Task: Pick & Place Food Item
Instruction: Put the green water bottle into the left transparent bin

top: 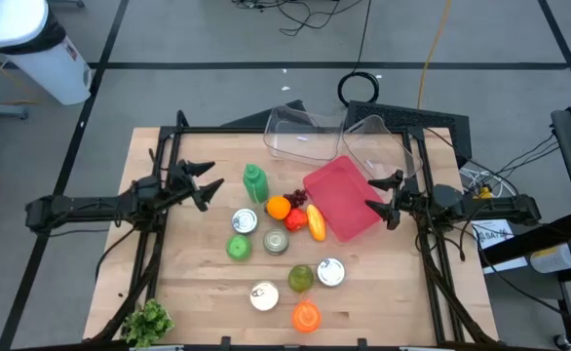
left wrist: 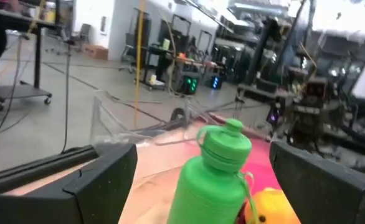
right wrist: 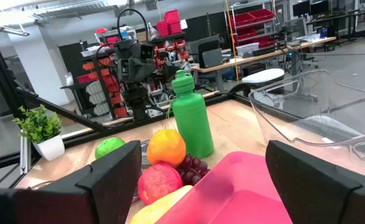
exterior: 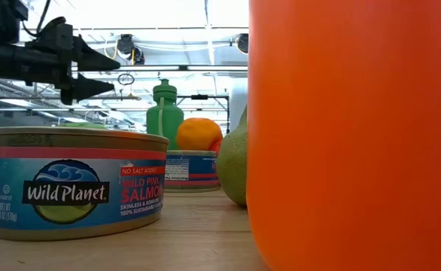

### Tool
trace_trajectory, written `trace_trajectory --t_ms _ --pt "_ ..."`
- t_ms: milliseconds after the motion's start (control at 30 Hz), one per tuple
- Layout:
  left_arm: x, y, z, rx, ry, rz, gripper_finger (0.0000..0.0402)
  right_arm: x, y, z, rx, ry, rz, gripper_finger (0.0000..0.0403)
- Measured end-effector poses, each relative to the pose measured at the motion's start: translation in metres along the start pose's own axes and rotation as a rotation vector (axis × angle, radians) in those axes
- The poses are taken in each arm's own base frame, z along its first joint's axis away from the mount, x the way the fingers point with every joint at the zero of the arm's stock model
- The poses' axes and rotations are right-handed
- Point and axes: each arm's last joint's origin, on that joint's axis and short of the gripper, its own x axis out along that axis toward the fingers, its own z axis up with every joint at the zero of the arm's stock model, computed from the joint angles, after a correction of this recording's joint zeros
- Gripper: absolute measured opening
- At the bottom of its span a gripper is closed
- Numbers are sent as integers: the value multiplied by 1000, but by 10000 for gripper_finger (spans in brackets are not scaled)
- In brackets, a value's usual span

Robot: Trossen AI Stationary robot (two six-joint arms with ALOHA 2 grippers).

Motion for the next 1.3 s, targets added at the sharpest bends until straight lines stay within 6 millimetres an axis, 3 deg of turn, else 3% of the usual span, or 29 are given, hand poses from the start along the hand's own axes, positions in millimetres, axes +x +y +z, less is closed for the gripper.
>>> trace_trajectory --t_ms 367,900,1300 --pt "26 -6 -14 109 16 0 379 0 0 0 0 0 0 327" --pt "78 -24 -9 197 97 10 379 0 0 0 0 0 0 326" --pt "102 -30 -21 227 175 28 379 0 0 0 0 0 0 327"
